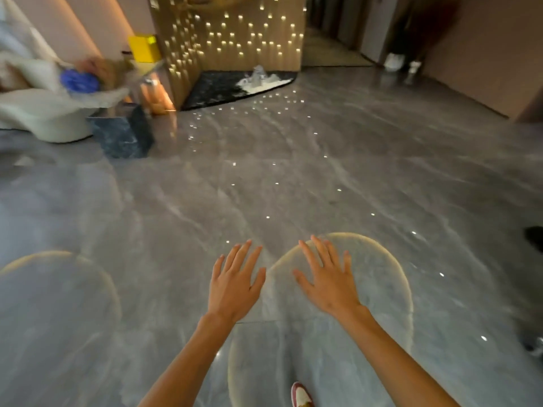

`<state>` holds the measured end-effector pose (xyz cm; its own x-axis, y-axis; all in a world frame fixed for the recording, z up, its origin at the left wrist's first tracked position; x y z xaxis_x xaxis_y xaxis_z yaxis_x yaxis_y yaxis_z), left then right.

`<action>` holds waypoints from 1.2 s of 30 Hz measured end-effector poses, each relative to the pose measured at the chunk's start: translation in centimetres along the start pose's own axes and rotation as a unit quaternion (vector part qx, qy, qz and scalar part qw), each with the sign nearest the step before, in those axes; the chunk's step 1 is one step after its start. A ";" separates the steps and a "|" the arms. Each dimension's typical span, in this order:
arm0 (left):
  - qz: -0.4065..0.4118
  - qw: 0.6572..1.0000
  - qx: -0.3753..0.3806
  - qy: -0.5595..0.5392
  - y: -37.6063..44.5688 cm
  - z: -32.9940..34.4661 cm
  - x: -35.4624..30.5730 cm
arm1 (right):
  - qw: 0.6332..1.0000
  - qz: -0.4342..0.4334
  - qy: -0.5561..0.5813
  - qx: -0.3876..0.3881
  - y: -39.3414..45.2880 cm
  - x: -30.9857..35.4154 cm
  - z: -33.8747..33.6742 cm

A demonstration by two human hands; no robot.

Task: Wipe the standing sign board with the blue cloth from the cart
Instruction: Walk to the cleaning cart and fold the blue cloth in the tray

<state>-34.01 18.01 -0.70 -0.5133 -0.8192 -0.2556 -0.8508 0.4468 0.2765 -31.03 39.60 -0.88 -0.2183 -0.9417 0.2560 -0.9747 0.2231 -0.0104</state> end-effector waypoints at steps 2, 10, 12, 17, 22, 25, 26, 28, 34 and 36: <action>0.036 0.999 0.011 -0.011 1.0 0.7 -2.1 | 0.999 0.034 -0.003 -0.017 -1.3 -2.1 -0.7; 0.153 0.987 0.034 -0.021 4.8 3.4 -11.3 | 0.981 0.165 -0.006 -0.100 -5.8 -10.8 -4.9; 0.177 0.983 0.038 -0.020 5.7 3.8 -14.1 | 0.976 0.186 -0.014 -0.114 -7.0 -12.9 -5.9; 0.244 0.968 0.034 -0.040 7.0 5.1 -22.3 | 0.961 0.246 -0.016 -0.127 -10.6 -19.3 -8.3; 0.294 0.953 0.034 -0.068 6.9 6.8 -31.5 | 0.943 0.299 -0.023 -0.145 -15.4 -26.9 -10.5; 0.333 0.939 0.040 -0.078 6.8 8.2 -37.2 | 0.932 0.328 -0.016 -0.153 -18.3 -31.8 -11.7; 0.345 0.934 0.044 -0.081 6.8 8.7 -39.1 | 0.927 0.340 -0.018 -0.157 -19.3 -33.4 -12.1; 0.372 0.924 0.055 -0.077 6.7 9.8 -43.0 | 0.918 0.362 -0.023 -0.162 -21.2 -36.7 -12.8; 0.412 0.903 0.072 -0.100 5.7 12.7 -54.4 | 0.892 0.419 -0.023 -0.170 -27.4 -45.4 -14.8; 0.426 0.894 0.084 -0.114 5.1 13.6 -57.9 | 0.880 0.441 -0.028 -0.175 -29.7 -47.8 -15.4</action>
<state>-10.17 72.58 2.87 -0.9758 -0.0705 -0.2068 -0.1359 0.9368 0.3224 9.07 81.87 2.09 -0.8935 -0.3730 0.2498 -0.3538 0.9276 0.1199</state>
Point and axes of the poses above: each hand's wrist, its own y-axis towards the middle knuckle, its own z-axis out of the palm, x = y × z, the point moved 4 cm from there along y, towards the middle knuckle, and after that the axes turned 10 degrees about z, right-handed, at the moved point
